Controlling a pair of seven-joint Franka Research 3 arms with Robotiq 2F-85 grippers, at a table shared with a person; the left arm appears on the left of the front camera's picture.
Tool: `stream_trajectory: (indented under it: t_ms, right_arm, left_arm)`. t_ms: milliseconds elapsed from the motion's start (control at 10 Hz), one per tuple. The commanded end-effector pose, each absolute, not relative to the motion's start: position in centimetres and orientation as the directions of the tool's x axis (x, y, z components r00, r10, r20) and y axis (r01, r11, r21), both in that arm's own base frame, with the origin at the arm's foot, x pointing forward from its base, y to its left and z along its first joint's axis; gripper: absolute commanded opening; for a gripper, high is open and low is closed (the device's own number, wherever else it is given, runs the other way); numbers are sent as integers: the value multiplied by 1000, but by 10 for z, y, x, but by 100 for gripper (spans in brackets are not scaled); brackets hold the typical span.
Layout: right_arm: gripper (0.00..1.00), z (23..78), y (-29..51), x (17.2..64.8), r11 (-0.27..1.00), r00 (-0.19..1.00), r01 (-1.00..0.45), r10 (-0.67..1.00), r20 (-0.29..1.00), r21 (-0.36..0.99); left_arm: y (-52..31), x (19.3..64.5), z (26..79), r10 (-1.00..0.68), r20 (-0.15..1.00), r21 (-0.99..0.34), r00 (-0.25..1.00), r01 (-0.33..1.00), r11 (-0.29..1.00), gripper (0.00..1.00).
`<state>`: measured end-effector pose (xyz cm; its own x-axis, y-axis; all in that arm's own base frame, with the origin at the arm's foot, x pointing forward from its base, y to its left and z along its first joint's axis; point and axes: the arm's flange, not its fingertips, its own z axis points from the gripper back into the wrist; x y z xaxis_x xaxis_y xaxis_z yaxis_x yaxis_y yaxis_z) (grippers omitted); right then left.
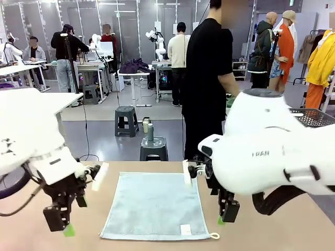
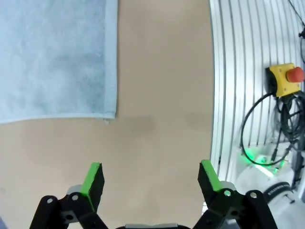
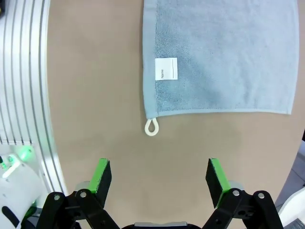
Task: Fold the towels and place them in the basket.
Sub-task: When a person lays out a Towel with hook on the table, fold it in half twice.
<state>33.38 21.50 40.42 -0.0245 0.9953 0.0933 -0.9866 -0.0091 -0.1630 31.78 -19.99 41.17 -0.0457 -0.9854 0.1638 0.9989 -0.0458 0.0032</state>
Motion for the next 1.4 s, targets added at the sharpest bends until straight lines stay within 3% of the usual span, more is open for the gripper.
stream_trajectory:
  t_ms: [0,500,1300]
  right_arm:
    - [100,389,228,350,-7,-19,-981,998,59,-194]
    - [100,363,242,368,-82,-87,-982,996,21,-170]
    - [100,310,254,393,-57,-59,-991,998,15,-124]
  left_arm:
    - [-216,337,393,-991,133,15,-9,1000,-7,100]
    - [-249,357,356,-993,119,104,-9,995,3,100]
    - [-258,387,307,-997,70,50,34,998,38,100]
